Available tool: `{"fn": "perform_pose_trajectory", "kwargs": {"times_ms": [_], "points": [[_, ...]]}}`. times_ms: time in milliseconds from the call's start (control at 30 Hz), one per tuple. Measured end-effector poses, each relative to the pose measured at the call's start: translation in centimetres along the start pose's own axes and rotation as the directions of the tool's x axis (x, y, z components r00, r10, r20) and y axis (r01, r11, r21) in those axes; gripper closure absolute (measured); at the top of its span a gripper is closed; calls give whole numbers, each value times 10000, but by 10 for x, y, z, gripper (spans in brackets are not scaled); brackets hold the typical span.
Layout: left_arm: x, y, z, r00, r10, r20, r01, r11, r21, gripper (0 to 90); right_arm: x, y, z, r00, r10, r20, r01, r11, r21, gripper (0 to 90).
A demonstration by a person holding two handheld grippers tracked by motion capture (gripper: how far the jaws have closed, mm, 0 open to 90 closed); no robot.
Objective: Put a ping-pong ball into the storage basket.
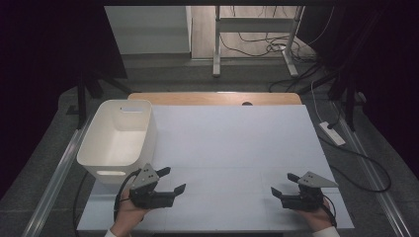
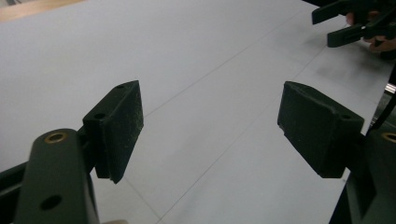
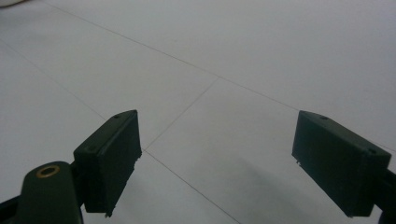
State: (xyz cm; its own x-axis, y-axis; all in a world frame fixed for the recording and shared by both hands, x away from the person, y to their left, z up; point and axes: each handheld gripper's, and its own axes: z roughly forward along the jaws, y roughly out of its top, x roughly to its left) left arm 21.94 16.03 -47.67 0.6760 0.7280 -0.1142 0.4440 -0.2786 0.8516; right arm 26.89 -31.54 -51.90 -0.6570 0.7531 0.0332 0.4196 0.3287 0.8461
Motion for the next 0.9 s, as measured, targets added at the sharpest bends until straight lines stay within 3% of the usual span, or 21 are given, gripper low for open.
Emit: {"fn": "perform_pose_trajectory", "kwargs": {"times_ms": [467,900], "points": [[24,-37,0,9960,-643,-616,666,9971,367,224,0,-1,-2,10000,-27,12,27,10000,-20,156],[26,-39,6,9968,-573,-553,603,9968,532,219,1,-1,-4,9999,-49,-142,47,9999,-119,156]]}}
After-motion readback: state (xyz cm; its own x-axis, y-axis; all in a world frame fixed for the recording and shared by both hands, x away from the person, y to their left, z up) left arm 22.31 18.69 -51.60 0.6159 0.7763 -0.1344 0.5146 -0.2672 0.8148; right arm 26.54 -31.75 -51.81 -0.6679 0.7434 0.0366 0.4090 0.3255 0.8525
